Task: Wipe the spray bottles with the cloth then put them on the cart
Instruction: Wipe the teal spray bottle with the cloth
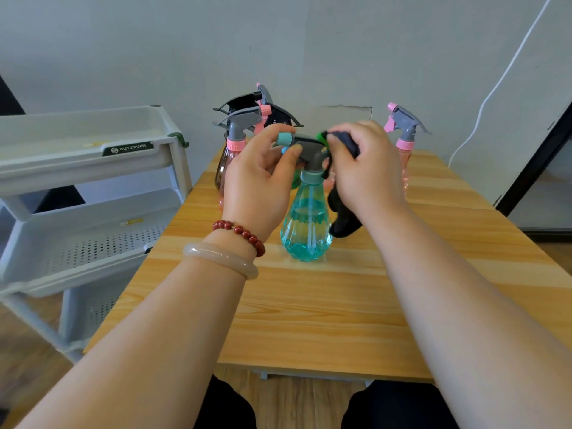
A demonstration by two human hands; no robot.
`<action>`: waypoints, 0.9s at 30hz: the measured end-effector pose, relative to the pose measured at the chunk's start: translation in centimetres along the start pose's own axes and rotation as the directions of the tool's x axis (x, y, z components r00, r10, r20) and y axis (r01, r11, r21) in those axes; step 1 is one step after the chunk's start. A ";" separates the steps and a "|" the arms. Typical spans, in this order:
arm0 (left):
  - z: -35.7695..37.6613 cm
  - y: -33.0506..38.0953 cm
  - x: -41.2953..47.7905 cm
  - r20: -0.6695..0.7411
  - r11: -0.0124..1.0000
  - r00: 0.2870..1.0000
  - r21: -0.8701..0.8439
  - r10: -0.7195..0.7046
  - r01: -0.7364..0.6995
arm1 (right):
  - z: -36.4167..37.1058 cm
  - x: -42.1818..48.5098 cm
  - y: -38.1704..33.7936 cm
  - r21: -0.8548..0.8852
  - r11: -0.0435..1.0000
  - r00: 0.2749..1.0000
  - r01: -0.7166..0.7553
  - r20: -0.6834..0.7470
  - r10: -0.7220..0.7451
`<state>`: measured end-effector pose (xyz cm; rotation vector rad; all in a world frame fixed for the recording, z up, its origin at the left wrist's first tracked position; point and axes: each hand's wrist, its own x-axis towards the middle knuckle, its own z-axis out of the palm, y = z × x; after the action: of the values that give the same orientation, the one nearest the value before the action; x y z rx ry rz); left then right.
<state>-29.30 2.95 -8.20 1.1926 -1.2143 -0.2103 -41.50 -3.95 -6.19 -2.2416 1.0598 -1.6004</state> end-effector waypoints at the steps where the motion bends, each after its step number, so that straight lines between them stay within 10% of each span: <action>1: 0.1 0.0 0.0 0.007 1.000 1.000 0.015 0.008 -0.008 | -0.2 -0.1 0.6 -0.018 0.999 0.999 -0.046 -0.001 0.046; 18: 0.5 -0.1 0.1 0.002 0.998 0.999 -0.044 -0.051 0.051 | 1.7 -3.5 0.6 -0.016 0.969 0.960 0.248 -0.126 -0.248; 27: 0.4 0.1 0.2 0.016 1.000 1.000 -0.004 -0.009 0.009 | 1.9 -3.3 0.0 0.009 0.987 0.962 0.157 -0.226 -0.151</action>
<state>-29.57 2.59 -8.02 1.1953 -1.2218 -0.2287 -40.34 -2.28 -9.45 -2.2136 0.9249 -1.9594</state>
